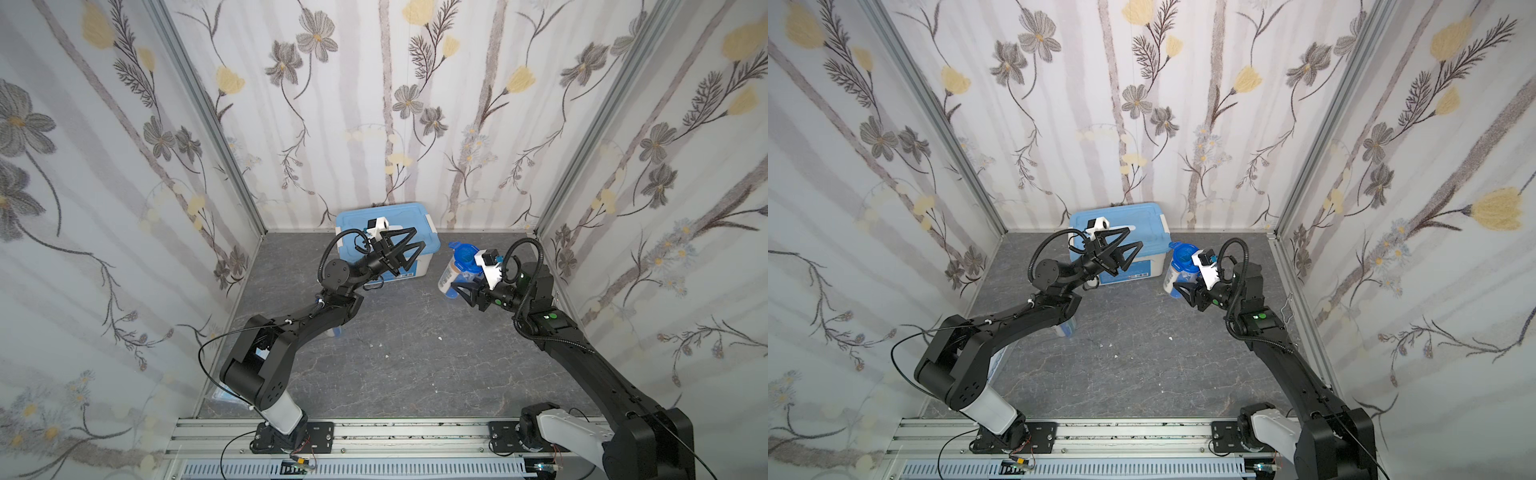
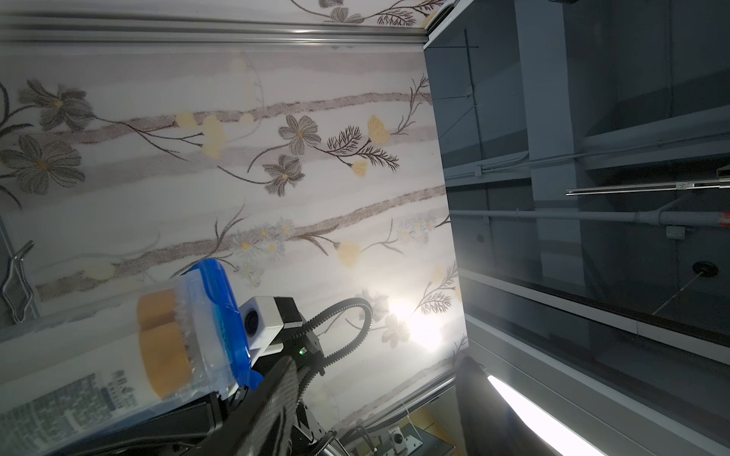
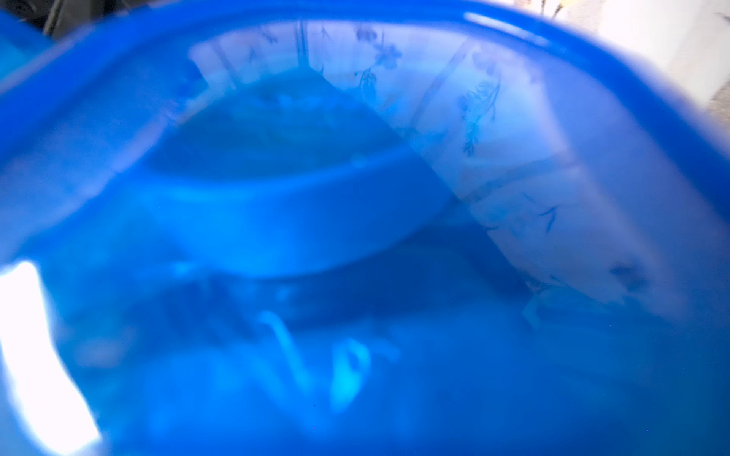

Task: Take out toiletry kits
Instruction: Place the container at the center of the board.

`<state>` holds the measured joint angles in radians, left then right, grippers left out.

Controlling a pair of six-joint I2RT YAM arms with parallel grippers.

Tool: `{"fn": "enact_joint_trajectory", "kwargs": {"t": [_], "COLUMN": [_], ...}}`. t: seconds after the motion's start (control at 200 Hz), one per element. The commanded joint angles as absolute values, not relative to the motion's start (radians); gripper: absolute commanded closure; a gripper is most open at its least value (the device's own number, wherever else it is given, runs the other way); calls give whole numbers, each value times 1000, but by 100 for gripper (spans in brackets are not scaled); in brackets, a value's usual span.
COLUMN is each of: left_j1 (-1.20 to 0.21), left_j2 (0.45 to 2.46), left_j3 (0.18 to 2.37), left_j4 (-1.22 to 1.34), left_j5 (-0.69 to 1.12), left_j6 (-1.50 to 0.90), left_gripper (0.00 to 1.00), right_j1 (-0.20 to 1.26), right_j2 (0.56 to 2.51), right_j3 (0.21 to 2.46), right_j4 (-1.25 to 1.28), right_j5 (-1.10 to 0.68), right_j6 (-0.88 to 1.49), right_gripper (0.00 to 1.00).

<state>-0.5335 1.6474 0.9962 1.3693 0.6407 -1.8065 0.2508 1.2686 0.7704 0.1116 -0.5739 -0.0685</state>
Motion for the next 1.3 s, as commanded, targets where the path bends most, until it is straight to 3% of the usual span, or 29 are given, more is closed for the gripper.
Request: {"fn": "enact_joint_trajectory", "kwargs": {"t": [0.0,0.255,0.37,0.56,0.899,1.019,1.209,1.294], "left_j1": [-525,-512,-499,-491,-492,-492,-504,-511], "left_j2": [1688,1784,1815,1839,1852,1826,1807,1811], "left_j3": [997,975,963,912,844,838,845,845], "left_j4": [1411,1410,1410,1395,1400,1320,1200,1192], "left_j5": [690,746,769,787,802,817,833,834], "left_j6": [-1774,-1706,-1691,-1657,-1627,-1569,-1487,-1479], "left_gripper": [32,33,33,33,35,35,35,35], "right_j1": [280,464,556,626,731,755,767,767], "right_j2": [1270,1264,1271,1311,1571,1578,1502,1496], "right_j3": [757,592,535,370,364,341,343,381], "right_j4": [206,276,284,489,668,717,662,609], "right_j5": [-383,89,204,329,455,474,498,480], "right_j6": [-33,111,198,360,427,450,458,447], "right_gripper": [84,85,84,84,81,75,46,41]}}
